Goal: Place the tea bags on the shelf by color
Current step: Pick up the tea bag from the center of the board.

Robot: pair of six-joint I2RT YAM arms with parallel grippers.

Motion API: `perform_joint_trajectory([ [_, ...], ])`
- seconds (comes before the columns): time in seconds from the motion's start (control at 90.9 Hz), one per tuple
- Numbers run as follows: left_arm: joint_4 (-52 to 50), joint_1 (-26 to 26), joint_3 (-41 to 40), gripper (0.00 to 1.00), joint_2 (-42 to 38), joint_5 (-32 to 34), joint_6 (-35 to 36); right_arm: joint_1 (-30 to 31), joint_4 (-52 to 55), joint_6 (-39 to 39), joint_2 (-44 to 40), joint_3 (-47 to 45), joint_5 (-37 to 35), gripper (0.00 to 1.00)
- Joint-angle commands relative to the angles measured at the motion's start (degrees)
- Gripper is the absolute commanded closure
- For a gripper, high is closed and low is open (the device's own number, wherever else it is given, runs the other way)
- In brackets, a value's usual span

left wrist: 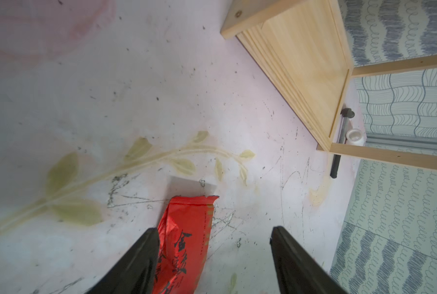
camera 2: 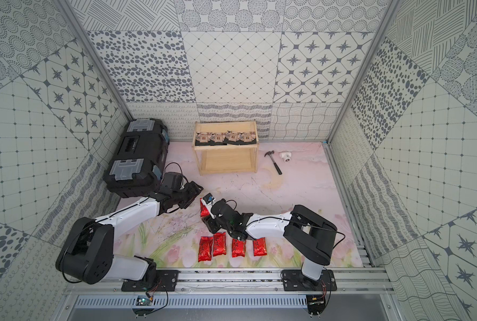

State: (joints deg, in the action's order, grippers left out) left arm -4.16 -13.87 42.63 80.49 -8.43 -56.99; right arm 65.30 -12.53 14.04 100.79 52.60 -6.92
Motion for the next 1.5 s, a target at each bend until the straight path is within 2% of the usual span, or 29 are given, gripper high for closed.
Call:
perform_joint_trajectory([
  [0.0, -3.99, 3.34, -1.46, 0.26, -4.65, -0.59, 0.85, 2.79, 1.07, -8.93, 3.67, 4.98, -7.32, 0.49],
  [0.066, -4.86, 4.18, -1.58, 0.25, -5.81, -0.41, 1.42, 3.32, 2.13, -11.61, 7.18, 8.57, -12.88, 0.46],
  [0.154, -5.11, 5.12, -1.79, 0.25, -5.96, -1.06, 1.45, 3.2, 2.39, -14.57, 11.27, 12.5, -20.14, 0.3],
  [0.22, -5.4, 5.53, -1.57, 0.25, -5.79, -1.47, 1.72, 2.63, 2.26, -16.29, 13.94, 14.42, -22.32, 0.22],
  [0.286, -5.9, 5.9, -0.92, 0.25, -5.62, -1.84, 2.02, 1.67, 2.35, -16.74, 15.98, 15.62, -22.4, 0.18],
  [0.451, -6.14, 6.02, -0.31, 0.25, -5.56, -2.42, 2.37, -1.12, 2.26, -14.91, 15.86, 13.88, -21.22, 0.17],
  [0.803, -1.46, 4.65, -2.3, 0.28, -3.11, -8.11, 1.48, -3.72, -0.06, -10.38, 5.38, 4.08, -17.83, 0.17],
  [0.946, 1.02, 1.21, -2.8, 0.32, -2.02, -9.48, 2.43, -6.25, -0.46, -3.35, -2.74, -0.63, -10.09, 0.19],
  [1.001, 1.9, -0.16, -2.61, 0.33, -1.64, -9.28, 2.95, -8.1, -0.97, 2.63, -5.74, -2.35, -5.7, 0.21],
  [1.111, 4.33, -0.72, -1.18, 0.36, -0.63, -8.63, 3.51, -14.59, -5.08, 18.76, -8.62, -6.58, 6.87, 0.34],
  [1.221, 9.3, -0.98, 0.18, 0.39, 1.77, -7.09, 4.16, -19.66, -13.89, 32.79, -6.87, -10.17, 16.14, 0.39],
  [1.342, 15.29, -1.12, -0.28, 0.42, 6.74, -7.68, 3.04, -22.05, -20.32, 39.92, -2.57, -10.27, 24.47, 0.42],
  [1.486, 19.05, -1.66, -1.29, 0.43, 10.21, -8.4, 2.0, -23.13, -22.62, 44.37, -0.39, -10.04, 27.07, 0.43],
])
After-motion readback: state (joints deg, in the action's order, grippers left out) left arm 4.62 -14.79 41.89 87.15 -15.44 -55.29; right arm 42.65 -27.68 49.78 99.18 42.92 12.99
